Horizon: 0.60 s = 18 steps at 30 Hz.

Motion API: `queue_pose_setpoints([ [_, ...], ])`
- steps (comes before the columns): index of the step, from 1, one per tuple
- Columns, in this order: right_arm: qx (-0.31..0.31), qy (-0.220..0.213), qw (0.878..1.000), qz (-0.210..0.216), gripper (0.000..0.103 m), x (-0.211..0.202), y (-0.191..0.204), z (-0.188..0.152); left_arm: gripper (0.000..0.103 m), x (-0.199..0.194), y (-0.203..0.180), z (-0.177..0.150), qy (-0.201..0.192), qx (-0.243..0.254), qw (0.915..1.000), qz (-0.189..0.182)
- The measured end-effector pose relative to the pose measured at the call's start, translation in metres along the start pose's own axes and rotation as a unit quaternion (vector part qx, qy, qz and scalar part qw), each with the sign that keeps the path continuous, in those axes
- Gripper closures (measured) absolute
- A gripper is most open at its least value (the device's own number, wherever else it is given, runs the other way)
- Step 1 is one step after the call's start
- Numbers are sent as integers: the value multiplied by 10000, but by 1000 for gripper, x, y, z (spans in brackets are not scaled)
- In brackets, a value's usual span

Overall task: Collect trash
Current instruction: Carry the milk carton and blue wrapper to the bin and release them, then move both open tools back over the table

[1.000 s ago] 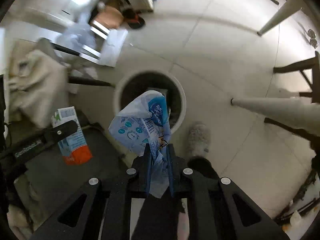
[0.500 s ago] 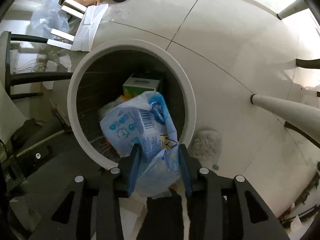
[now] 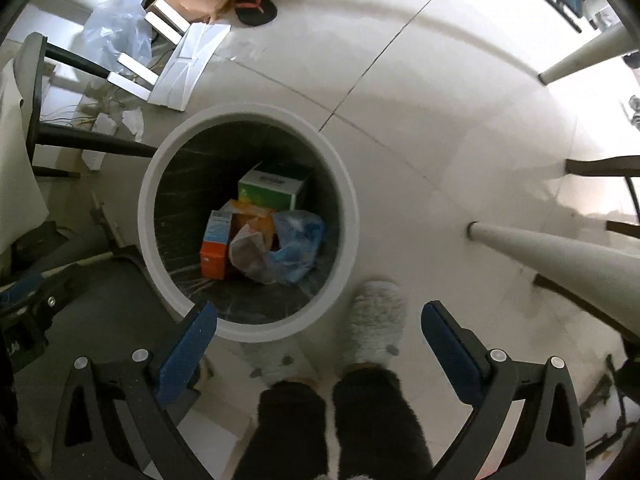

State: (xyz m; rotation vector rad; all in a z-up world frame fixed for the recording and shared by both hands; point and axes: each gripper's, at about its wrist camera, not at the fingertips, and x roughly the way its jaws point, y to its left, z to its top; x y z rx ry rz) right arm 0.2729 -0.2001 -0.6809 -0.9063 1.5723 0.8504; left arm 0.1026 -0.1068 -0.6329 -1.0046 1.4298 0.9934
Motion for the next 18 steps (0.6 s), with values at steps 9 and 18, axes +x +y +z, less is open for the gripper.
queue_pose_setpoints([
  [9, 14, -222, 9998, -7, 0, -68, 1, -7, 9, -59, 3, -13, -140, 85, 9998, 146],
  [18, -56, -258, 9996, 118, 0, -173, 10, -35, 9, -166, 20, -35, -254, 91, 9994, 219],
])
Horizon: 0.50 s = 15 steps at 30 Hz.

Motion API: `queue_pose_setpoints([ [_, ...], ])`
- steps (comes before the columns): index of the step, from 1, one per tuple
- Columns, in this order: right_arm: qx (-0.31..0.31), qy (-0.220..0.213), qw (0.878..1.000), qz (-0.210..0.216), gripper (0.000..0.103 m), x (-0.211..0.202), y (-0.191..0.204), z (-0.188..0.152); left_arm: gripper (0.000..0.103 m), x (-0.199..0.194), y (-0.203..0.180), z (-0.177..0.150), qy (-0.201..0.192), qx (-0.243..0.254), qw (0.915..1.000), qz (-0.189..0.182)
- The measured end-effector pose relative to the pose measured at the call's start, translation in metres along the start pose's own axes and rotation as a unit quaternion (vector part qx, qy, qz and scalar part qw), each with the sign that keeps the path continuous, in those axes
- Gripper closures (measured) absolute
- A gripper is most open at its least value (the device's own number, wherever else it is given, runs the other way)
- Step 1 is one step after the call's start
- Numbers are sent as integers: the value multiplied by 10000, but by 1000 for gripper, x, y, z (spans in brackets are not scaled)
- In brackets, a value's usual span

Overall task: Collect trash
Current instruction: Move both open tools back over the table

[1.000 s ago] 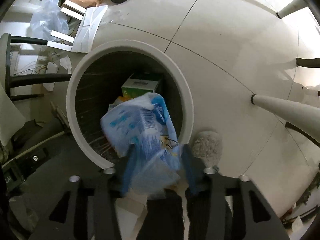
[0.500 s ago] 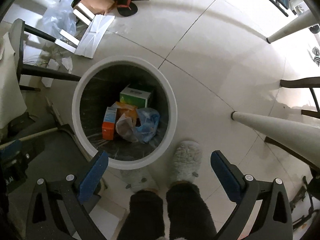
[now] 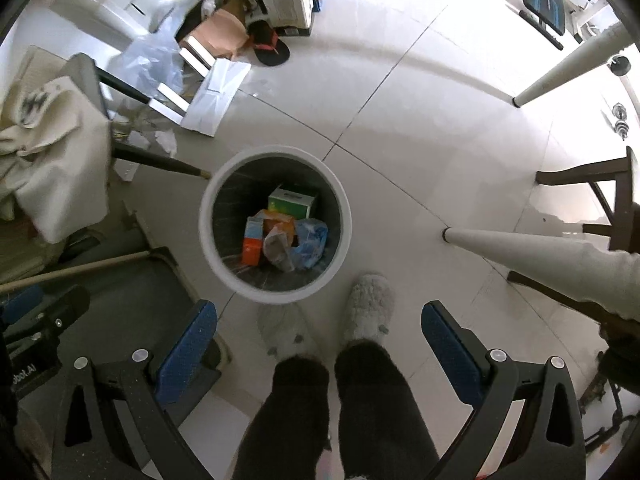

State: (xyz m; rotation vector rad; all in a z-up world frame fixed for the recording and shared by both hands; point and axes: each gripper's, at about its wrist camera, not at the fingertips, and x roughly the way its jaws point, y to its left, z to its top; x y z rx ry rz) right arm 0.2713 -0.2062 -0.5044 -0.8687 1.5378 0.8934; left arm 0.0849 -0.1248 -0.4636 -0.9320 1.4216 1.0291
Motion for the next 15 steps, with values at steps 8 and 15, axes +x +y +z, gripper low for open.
queue_pose_setpoints([
  [8, 98, -117, 9989, 450, 0, -136, 15, -16, 9, -130, 14, -14, -389, 76, 9988, 304],
  [15, 690, -601, 9913, 945, 0, -246, -2, 16, 9, -220, -1, 25, -996, 13, 9943, 382],
])
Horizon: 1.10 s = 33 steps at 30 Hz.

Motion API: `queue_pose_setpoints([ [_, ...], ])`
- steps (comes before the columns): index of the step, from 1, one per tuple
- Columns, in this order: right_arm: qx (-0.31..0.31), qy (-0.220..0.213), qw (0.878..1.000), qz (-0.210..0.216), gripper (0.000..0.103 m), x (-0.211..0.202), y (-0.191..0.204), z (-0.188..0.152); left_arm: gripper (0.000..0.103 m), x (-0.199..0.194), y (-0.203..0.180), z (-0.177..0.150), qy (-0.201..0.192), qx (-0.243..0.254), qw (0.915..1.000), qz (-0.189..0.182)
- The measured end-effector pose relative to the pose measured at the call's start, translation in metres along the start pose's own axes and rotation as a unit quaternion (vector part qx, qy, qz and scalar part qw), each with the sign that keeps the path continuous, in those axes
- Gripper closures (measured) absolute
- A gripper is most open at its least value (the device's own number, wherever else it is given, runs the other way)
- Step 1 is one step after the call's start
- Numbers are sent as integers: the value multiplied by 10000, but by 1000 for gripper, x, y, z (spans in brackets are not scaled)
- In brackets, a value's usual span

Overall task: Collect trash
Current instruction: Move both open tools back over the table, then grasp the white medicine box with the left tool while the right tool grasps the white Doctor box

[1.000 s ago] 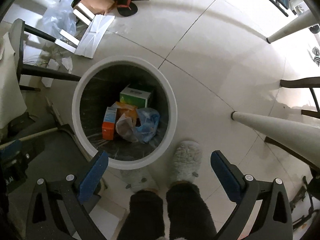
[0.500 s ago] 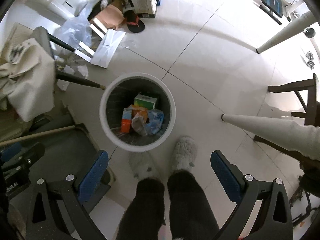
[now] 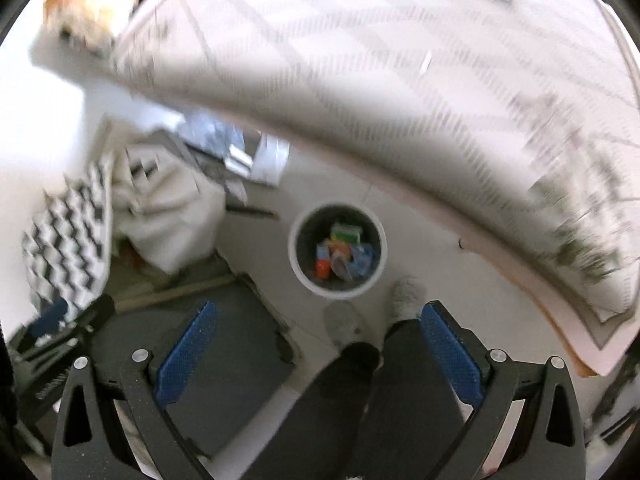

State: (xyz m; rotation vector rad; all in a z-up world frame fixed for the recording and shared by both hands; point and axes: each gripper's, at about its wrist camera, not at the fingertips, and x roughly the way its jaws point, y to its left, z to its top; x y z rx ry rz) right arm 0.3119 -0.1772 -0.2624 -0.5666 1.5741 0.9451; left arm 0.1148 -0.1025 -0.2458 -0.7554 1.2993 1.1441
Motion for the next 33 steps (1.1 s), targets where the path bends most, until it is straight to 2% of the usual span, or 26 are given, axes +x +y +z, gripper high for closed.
queue_pose_setpoints([
  [4, 609, -378, 9974, 26, 0, -44, -31, 61, 9, -21, -40, 55, -200, -21, 9998, -90],
  [8, 1331, -620, 9892, -42, 0, -69, -91, 147, 8, -26, -100, 119, -199, 148, 9988, -416],
  [10, 1618, -732, 9840, -119, 0, -75, -123, 198, 8, -23, -139, 156, -187, 250, 9987, -398],
  [13, 1951, -794, 9773, -227, 0, -73, -160, 268, 8, -12, -181, 209, -17, 242, 9983, -529],
  [16, 2320, -751, 9693, -312, 0, -60, -195, 339, 8, 8, -228, 263, 375, 190, 9969, -659],
  [17, 2411, -669, 9676, -339, 3, -53, -207, 363, 8, 16, -244, 284, 489, 182, 9959, -734],
  [18, 2455, -631, 9668, -321, 15, -48, -213, 379, 8, 25, -260, 303, 587, 174, 9953, -754],
  [20, 2483, -426, 9671, -365, 29, -33, -222, 417, 8, 38, -278, 332, 775, 10, 9936, -824],
  [22, 2506, -356, 9668, -362, 35, -23, -226, 439, 9, 54, -288, 358, 994, -315, 9897, -982],
  [25, 2491, -366, 9663, -540, 46, -19, -231, 462, 9, 81, -292, 393, 1429, -1087, 9755, -1272],
  [26, 2496, -378, 9657, -603, 54, -17, -233, 466, 9, 87, -292, 400, 1512, -1280, 9714, -1305],
  [31, 2651, -323, 9605, -786, 53, -6, -240, 481, 9, 113, -297, 426, 1909, -2140, 9475, -1412],
  [33, 2668, -286, 9598, -825, 53, -2, -241, 484, 9, 122, -299, 431, 2043, -2351, 9411, -1318],
])
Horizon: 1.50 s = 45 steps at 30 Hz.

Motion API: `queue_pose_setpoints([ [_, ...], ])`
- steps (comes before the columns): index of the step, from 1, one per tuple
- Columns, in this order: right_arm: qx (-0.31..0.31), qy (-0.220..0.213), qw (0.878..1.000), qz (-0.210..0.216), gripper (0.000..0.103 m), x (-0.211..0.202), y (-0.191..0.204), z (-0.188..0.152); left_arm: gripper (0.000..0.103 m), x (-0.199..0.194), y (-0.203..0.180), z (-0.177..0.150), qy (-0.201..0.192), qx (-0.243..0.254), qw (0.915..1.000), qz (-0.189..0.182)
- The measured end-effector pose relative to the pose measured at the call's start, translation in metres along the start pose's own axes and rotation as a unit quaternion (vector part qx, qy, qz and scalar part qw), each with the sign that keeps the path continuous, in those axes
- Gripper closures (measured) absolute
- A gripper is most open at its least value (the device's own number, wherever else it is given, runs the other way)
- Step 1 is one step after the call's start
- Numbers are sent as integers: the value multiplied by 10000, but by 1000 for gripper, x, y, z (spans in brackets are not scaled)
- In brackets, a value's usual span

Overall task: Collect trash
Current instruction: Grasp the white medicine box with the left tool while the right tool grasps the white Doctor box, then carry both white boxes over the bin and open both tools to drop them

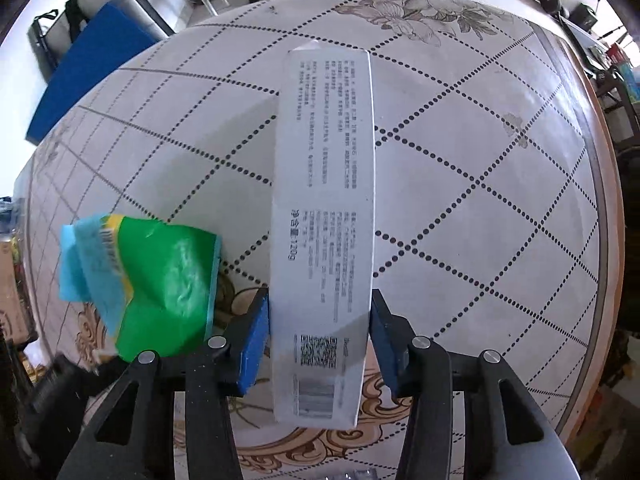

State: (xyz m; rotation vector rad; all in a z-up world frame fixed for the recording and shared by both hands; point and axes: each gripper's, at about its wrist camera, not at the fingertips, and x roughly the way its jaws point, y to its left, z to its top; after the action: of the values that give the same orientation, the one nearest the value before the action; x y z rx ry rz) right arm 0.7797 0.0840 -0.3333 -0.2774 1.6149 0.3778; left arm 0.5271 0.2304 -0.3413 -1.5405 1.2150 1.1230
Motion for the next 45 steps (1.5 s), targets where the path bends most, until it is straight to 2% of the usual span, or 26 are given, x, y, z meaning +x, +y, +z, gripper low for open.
queue_pose_setpoints([
  [2, -64, 17, 10000, -18, 54, 1, 0, 1, 9, 6, 2, 2, 31, -164, 9998, 114],
  [4, -172, 45, 9998, 9, 54, 3, 2, 1, 15, 3, 2, -3, -133, -129, 9997, 179],
  [7, -573, 113, 9983, -4, 54, 4, 4, -7, 15, 3, 0, -19, -186, 495, 9973, 506],
  [9, -895, 165, 9958, -32, 54, 5, 2, -19, 16, 2, -2, -32, -351, 1170, 9890, 835],
  [10, -999, 189, 9948, -43, 54, 5, 0, -24, 16, 3, -3, -40, -379, 1591, 9816, 990],
  [12, -1193, 295, 9924, -46, 54, 5, -6, -39, 16, 5, 0, -58, -457, 2426, 9596, 1349],
  [13, -1276, 346, 9912, -33, 54, 6, -9, -48, 16, 7, 5, -71, -490, 2917, 9417, 1604],
  [14, -1373, 394, 9897, -42, 54, 6, -12, -57, 16, 8, 11, -79, -496, 3162, 9314, 1730],
  [15, -1495, 424, 9878, -79, 54, 6, -16, -67, 15, 10, 20, -88, -469, 3371, 9227, 1809],
  [16, -1609, 442, 9858, -175, 54, 6, -20, -79, 15, 11, 27, -93, -432, 3435, 9196, 1855],
  [18, -1678, 484, 9844, -229, 54, 7, -27, -95, 15, 14, 46, -99, -264, 3316, 9268, 1743],
  [20, -1627, 531, 9849, -253, 54, 8, -34, -106, 13, 20, 63, -99, 10, 3014, 9415, 1508],
  [22, -1513, 522, 9868, -261, 53, 8, -37, -109, 10, 19, 80, -93, 51, 2517, 9606, 1178],
  [23, -1465, 509, 9874, -325, 53, 10, -37, -109, 10, 17, 88, -88, 84, 2305, 9675, 1040],
  [25, -1452, 328, 9875, -526, 53, 14, -37, -107, 10, 13, 93, -83, -38, 2010, 9752, 931],
  [28, -1309, 198, 9894, -606, 53, 19, -38, -101, 13, 7, 102, -79, -112, 1712, 9813, 875],
  [29, -1236, 174, 9906, -564, 53, 20, -38, -102, 15, 4, 108, -87, -157, 1720, 9812, 865],
  [30, -1170, 129, 9917, -513, 54, 19, -40, -104, 23, 3, 112, -96, -230, 1779, 9800, 856],
  [31, -1139, 101, 9923, -480, 54, 16, -40, -105, 30, 2, 109, -121, -369, 1905, 9772, 861],
  [33, -1019, 104, 9939, -407, 55, 15, -53, -103, 30, -3, 100, -134, -485, 2193, 9694, 993],
  [36, -1098, 26, 9936, -270, 55, 9, -62, -112, 30, -12, 84, -153, -830, 2742, 9495, 1278],
  [39, -1229, -109, 9923, -124, 55, -9, -72, -128, 30, -28, 74, -182, -1204, 3209, 9295, 1364],
  [42, -1358, -242, 9904, 11, 55, -26, -83, -151, 30, -51, 82, -215, -1517, 3492, 9158, 1278],
  [45, -1441, -414, 9885, 187, 55, -50, -91, -178, 30, -76, 103, -241, -1773, 3659, 9067, 1125],
])
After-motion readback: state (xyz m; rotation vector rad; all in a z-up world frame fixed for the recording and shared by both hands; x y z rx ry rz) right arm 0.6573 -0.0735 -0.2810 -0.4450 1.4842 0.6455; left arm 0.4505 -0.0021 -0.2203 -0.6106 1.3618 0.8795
